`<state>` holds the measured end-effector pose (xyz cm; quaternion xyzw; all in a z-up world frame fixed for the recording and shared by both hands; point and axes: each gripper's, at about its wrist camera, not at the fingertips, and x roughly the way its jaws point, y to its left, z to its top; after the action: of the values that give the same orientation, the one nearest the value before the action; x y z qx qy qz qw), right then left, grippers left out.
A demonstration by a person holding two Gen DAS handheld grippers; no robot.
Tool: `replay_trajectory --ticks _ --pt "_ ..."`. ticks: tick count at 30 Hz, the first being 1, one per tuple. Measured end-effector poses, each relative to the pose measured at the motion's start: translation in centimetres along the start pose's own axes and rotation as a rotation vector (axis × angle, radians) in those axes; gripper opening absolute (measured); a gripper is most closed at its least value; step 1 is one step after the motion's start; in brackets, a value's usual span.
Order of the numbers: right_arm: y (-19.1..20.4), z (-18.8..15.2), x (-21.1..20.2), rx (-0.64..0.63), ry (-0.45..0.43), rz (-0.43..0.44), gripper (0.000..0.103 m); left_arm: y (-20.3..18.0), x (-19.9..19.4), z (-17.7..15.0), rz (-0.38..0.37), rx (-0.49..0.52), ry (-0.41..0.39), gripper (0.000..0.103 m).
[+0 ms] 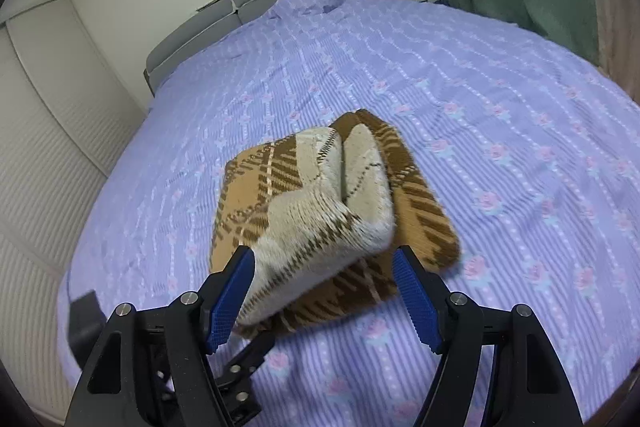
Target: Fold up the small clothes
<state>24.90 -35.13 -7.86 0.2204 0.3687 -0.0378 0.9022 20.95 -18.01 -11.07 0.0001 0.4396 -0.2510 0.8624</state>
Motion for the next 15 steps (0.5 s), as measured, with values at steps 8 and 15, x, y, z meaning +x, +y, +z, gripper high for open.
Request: replay_trajectory --ticks 8,15 --pt "0.0 1.5 3.5 0.087 0.041 0.025 0.072 1.0 1.3 0.8 0.003 -0.06 0.01 0.051" --pt "2.1 2.6 2.3 -0.137 -0.03 -0.011 0.037 1.2 0.9 1.0 0.02 -0.102 0.003 0.049"
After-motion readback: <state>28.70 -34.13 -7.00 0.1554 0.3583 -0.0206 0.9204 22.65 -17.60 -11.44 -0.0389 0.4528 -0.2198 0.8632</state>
